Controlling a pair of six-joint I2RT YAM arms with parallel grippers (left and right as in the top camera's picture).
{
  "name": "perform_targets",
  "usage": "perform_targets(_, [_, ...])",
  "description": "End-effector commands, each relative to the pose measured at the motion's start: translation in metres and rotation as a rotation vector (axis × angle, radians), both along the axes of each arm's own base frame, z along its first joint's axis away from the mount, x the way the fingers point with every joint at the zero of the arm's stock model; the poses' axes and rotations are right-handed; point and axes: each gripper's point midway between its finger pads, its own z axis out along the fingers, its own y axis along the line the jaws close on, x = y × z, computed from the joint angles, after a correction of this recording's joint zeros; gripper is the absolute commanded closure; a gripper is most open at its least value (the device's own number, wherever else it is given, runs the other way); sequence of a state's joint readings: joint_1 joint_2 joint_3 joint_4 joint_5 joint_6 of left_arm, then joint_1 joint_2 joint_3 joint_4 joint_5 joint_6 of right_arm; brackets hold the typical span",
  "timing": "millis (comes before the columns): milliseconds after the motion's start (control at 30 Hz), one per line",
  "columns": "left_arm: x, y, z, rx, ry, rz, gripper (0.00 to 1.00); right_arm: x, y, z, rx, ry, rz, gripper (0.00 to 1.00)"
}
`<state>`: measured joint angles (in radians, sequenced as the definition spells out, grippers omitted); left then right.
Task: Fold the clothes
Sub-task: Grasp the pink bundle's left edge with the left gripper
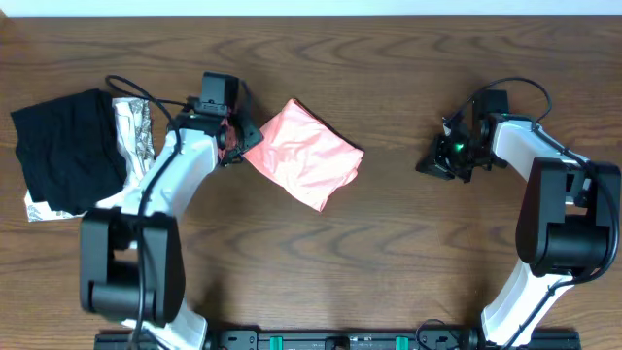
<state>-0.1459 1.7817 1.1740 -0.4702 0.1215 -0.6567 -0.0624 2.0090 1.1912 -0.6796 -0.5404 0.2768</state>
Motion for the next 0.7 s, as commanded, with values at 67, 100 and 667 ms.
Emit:
perform_targets(67, [-0.005,-0.014,-0.026,-0.144,0.074,-0.059,0.42,-0.019,-0.020,-0.028,-0.129,0.078,0.005,0.93])
perform_targets(100, [-0.005,-0.016,-0.029,-0.157,0.082,-0.063,0.42,-0.019,-0.020,-0.028,-0.129,0.078,0.005,0.93])
perform_targets(667, [-0.023,-0.024,-0.076,-0.209,0.223,-0.069,0.42,-0.020,-0.020,-0.028,-0.128,0.084,0.005,0.93])
